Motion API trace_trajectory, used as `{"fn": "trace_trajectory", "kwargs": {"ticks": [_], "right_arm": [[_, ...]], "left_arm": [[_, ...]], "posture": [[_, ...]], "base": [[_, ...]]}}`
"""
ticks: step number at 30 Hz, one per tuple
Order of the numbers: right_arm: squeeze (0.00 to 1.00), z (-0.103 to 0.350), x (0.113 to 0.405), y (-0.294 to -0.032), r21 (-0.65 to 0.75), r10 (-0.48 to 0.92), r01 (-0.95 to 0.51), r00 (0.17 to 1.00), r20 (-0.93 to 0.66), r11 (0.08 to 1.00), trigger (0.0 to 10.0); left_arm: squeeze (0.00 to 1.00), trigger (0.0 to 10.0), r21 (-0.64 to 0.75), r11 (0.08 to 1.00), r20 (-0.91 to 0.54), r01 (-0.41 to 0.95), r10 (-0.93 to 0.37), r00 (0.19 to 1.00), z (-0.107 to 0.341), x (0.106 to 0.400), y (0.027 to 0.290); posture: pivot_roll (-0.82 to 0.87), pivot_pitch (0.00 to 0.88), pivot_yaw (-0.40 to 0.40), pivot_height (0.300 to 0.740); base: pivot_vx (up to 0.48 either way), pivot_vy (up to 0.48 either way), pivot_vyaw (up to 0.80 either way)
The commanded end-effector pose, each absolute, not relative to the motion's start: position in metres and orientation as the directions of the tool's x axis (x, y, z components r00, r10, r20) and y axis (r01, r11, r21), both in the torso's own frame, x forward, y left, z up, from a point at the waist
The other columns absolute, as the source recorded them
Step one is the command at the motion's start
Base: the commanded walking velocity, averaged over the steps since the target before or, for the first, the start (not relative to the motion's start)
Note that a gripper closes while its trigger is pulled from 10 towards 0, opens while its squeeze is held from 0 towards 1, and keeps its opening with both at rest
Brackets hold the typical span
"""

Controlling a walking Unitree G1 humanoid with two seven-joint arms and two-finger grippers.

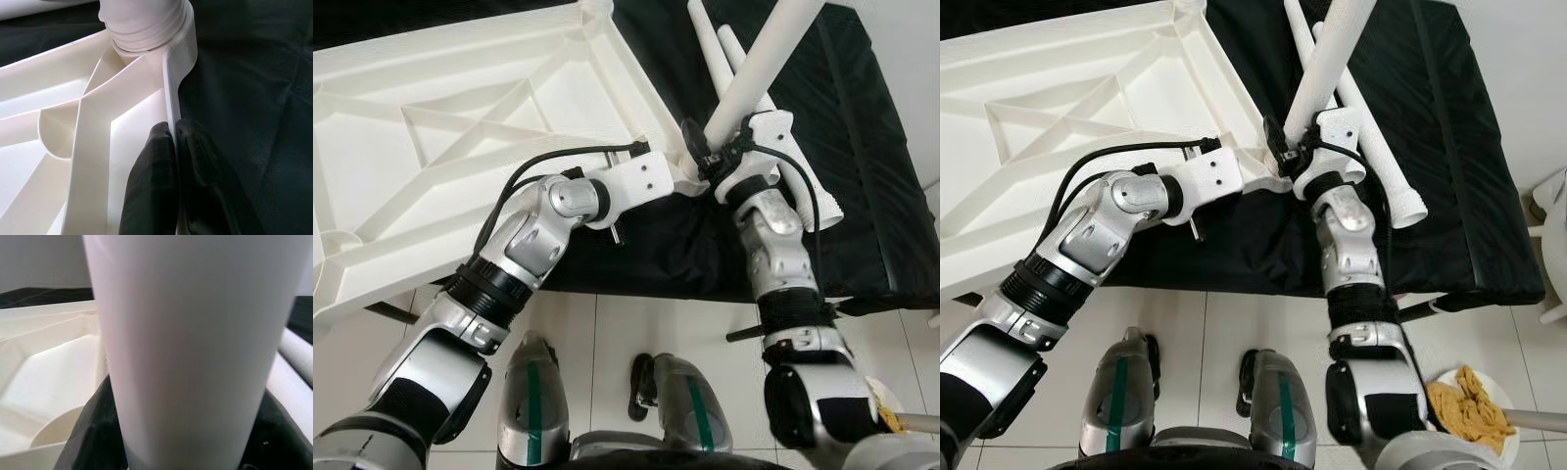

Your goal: Building children table

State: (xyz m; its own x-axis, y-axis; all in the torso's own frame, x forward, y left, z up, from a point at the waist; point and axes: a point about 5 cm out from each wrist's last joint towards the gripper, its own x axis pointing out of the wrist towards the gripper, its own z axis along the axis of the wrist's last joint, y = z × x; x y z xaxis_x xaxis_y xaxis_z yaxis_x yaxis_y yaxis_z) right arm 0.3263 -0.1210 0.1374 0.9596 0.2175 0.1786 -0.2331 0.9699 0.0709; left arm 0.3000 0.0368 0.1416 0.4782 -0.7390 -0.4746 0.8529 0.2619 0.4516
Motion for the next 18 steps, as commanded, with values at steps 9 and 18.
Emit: {"fn": "trace_trajectory", "kwargs": {"ticks": [9,18], "right_arm": [[0.00,0.127,0.314,-0.092,0.107,0.203,-0.213,0.974,0.103,0.971,10.0],[0.68,0.127,0.311,-0.092,0.096,0.170,-0.177,0.982,0.080,0.980,10.0]], "left_arm": [[0.00,10.0,0.486,0.223,-0.445,0.845,-0.769,0.459,0.146,0.295,0.024],[0.00,10.0,0.488,0.232,-0.443,0.842,-0.765,0.467,0.146,0.296,0.025]], "posture": [[0.06,0.019,-0.106,0.740],[0.06,0.012,-0.109,0.740]], "base": [[0.000,0.000,0.00],[0.000,0.000,0.00]]}}
